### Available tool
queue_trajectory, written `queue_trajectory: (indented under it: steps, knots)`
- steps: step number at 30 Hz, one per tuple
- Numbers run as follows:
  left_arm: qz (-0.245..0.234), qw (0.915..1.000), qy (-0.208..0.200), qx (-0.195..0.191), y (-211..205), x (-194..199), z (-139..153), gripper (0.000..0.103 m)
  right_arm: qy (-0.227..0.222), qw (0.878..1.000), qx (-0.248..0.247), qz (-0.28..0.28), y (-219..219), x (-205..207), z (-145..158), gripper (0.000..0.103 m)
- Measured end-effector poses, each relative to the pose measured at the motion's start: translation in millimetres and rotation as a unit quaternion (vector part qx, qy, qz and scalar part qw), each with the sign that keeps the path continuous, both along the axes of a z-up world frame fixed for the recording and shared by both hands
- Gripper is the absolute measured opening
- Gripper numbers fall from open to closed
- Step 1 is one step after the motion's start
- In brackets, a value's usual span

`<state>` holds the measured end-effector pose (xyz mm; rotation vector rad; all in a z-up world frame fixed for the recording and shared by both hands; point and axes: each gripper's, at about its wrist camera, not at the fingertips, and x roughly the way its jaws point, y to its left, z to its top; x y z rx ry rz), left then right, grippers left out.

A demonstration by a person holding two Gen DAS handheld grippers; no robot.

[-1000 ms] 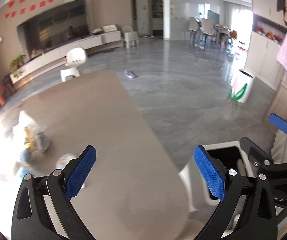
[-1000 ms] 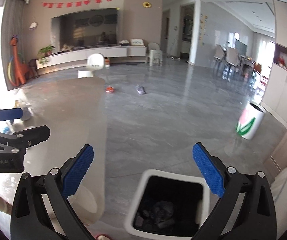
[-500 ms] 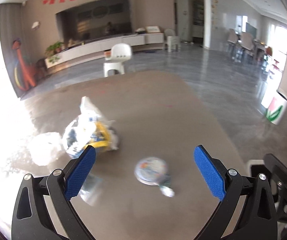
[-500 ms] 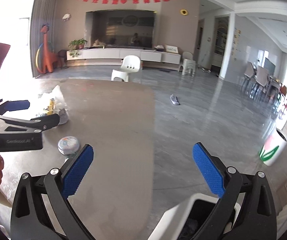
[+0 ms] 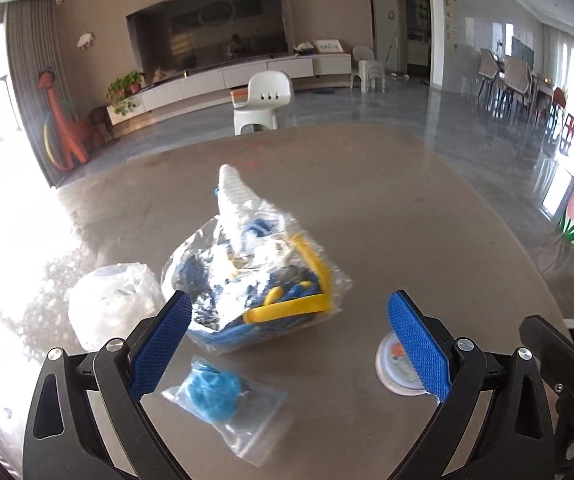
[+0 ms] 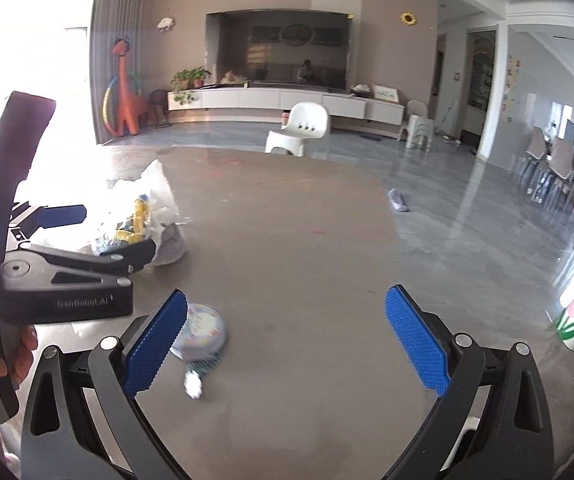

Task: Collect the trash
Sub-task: 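Grasp the plastic bag of blue items with the left tool while the right tool grasps the cartoon mirror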

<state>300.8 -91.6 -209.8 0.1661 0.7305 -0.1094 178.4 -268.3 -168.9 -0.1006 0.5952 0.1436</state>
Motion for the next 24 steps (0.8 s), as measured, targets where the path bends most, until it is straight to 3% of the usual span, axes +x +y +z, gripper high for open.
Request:
queue_trajectory:
  steps: [6, 7, 8, 9, 10, 12, 15, 24]
  knots:
    - [-0.005, 0.9996, 0.013, -0.023, 28, 16, -12, 0.093, 0.007, 1.000, 0.001, 0.023, 20, 14, -8, 0.099]
    - [-0.008, 0.9994, 0.015, -0.029, 33, 18, -14, 0.088, 0.007, 1.000, 0.001, 0.026, 24, 15, -9, 0.099]
    - [-0.019, 0.9987, 0.027, -0.040, 35, 22, -16, 0.070, 0.008, 1.000, 0.001, 0.029, 27, 17, -10, 0.099]
    - [-0.019, 0.9986, 0.033, -0.038, 36, 24, -19, 0.060, 0.009, 0.999, 0.001, 0.032, 29, 16, -11, 0.099]
    - [-0.022, 0.9984, 0.037, -0.036, 36, 26, -21, 0.056, 0.010, 0.999, -0.001, 0.033, 31, 16, -11, 0.099]
    - [-0.029, 0.9977, 0.042, -0.045, 39, 23, -22, 0.034, 0.013, 0.999, -0.004, 0.036, 33, 14, -12, 0.099]
    - [-0.032, 0.9965, 0.038, -0.067, 46, 12, -15, 0.022, 0.017, 0.999, -0.003, 0.039, 34, 13, -13, 0.099]
    - [-0.037, 0.9946, 0.009, -0.097, 66, -22, 15, 0.020, 0.033, 0.998, 0.004, 0.046, 36, 9, -18, 0.099]
